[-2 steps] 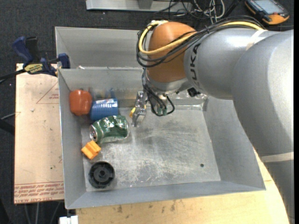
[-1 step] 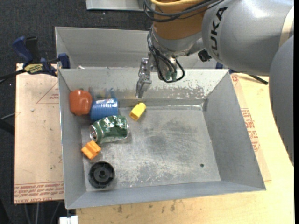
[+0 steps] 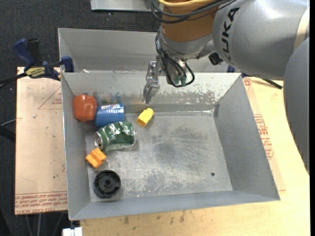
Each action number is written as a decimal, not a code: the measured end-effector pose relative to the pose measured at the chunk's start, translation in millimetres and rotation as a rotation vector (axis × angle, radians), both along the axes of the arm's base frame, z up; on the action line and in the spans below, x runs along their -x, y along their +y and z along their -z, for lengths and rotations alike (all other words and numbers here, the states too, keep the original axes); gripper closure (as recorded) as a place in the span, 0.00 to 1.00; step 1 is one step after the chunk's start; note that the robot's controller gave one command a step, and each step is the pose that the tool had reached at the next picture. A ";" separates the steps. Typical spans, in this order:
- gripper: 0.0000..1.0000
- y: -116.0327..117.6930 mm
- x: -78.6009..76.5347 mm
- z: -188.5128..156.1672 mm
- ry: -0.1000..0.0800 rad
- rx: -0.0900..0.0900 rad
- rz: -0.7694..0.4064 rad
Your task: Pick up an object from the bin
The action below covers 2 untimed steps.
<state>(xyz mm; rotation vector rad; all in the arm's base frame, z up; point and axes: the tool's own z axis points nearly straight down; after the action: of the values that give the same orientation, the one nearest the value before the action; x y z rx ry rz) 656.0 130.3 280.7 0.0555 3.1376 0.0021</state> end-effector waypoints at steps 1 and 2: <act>1.00 -9.0 -0.2 21.6 -0.005 -0.001 -0.094; 1.00 19.1 2.8 59.0 0.000 0.002 -0.171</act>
Offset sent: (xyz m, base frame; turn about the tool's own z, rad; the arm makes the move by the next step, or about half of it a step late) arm -0.0055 0.0365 -0.0722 -0.1876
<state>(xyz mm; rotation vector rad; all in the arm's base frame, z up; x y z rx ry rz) 653.2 149.4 221.7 -0.2125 3.1308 -0.0005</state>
